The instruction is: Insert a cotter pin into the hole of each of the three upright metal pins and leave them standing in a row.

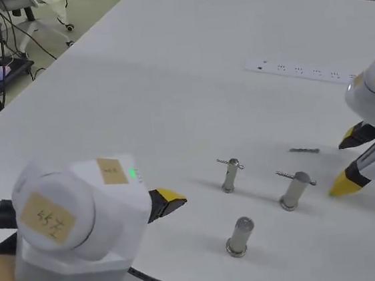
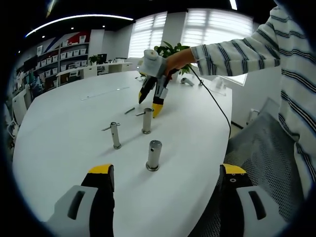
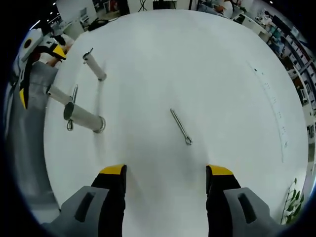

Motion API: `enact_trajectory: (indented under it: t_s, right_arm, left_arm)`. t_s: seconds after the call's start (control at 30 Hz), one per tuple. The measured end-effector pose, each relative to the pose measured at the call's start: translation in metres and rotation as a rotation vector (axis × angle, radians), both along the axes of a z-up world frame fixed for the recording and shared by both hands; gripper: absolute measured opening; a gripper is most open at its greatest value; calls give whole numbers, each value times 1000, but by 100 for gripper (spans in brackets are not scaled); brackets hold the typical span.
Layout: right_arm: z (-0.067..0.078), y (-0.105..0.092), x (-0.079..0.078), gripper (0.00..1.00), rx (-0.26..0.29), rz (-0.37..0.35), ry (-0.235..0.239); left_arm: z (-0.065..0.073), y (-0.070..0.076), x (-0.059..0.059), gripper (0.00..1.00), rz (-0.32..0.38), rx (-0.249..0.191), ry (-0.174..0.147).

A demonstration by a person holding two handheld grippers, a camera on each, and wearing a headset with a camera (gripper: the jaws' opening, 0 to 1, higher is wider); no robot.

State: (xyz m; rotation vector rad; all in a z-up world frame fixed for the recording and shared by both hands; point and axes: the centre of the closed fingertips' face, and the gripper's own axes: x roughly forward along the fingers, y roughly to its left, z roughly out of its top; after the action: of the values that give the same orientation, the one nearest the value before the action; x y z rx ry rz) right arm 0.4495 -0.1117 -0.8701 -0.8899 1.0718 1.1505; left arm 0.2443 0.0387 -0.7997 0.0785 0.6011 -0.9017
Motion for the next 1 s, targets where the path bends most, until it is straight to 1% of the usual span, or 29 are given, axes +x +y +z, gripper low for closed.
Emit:
enact_trajectory:
  t_s: [0.1,0.13,0.4,0.57,0.67,0.77,0.83,1.0]
  right_arm:
    - [-1,-2,-2,66,-4,-28,27]
    - [0,-3,-1,65,-6,-17,22]
    - [0,-6,-2,63,-22,-8,25]
    - [0,-10,-5,60,-45,15,30]
    - [0,-11,-6,57,-62,34,30]
    - [1,-13,-10,51,-87,79,33]
    - [1,-13,-10,49,-91,82,34]
    - [1,-15,-10,42,-104,92,34]
  left_arm:
    - [0,-1,-1,87,-6,-2,2]
    - [0,-2,-1,87,-5,-5,3]
    - [0,-1,0,85,4,-11,7]
    - [-2,0,-2,84,10,-14,15]
    - [-3,0,-2,83,11,-13,18]
    - [-3,-1,-3,83,4,-14,19]
    - [-3,-2,-4,83,3,-18,26]
    - [-3,-3,-4,80,4,-24,26]
